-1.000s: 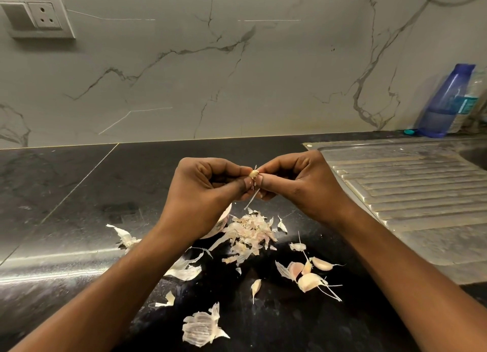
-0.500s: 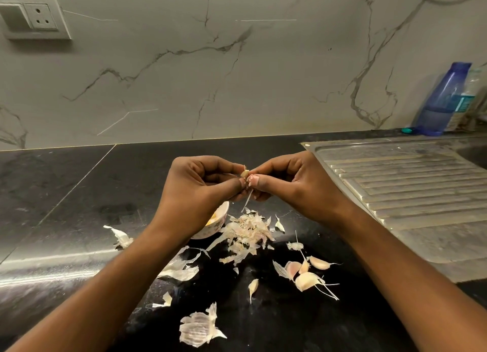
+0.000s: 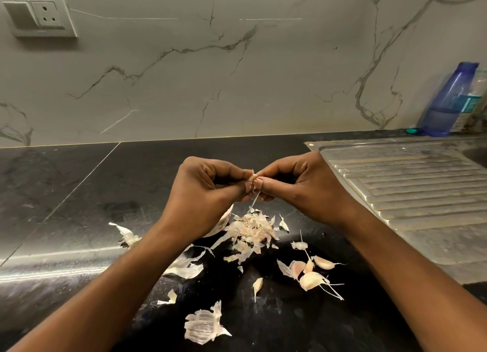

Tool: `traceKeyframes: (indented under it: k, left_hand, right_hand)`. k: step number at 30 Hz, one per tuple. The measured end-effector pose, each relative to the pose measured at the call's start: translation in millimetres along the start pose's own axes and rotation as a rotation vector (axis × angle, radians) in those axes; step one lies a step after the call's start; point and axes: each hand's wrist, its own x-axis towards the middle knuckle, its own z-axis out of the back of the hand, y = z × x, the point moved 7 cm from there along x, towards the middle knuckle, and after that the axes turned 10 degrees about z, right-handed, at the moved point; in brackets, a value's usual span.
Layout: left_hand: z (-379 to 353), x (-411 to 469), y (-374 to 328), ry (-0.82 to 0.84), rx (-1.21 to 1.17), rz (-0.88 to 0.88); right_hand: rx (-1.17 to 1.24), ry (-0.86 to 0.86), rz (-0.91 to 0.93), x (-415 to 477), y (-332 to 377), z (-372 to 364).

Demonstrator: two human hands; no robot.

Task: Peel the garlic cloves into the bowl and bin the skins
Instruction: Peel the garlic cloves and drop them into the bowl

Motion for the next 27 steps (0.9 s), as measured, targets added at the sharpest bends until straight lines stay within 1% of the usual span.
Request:
traceKeyframes:
  k: [6,9,12,16,18,27]
  left_hand:
    - [-1.8,-1.2,-0.3,0.002,0.013,-0.015]
    - [-2.8,-0.6,1.2,0.006,-0.018,0.009]
    - [-3.0,0.2,2.5,0.035,-0.118,0.081]
    - [-3.4,-0.6,4.5,0.097,-0.323,0.24]
    - [-3.3,-0.2,6.0,0.111,-0.359,0.281]
    - [-4.0,-0.6,3.4,0.126,-0.31,0.292]
  right_hand:
    - [-0.011,-0.043,0.015,-0.6,0.7,0.1]
    - [-0.029,-0.063,0.019,-0.1,1.2,1.1]
    - [-0.02,-0.07,0.017,0.2,2.6,2.9]
    - [0.013,-0.088,0.014,0.5,4.5,4.8]
    - [0.018,-0.09,0.006,0.7,4.3,5.0]
    - [-0.01,-0.055,0.014,1.2,4.9,3.0]
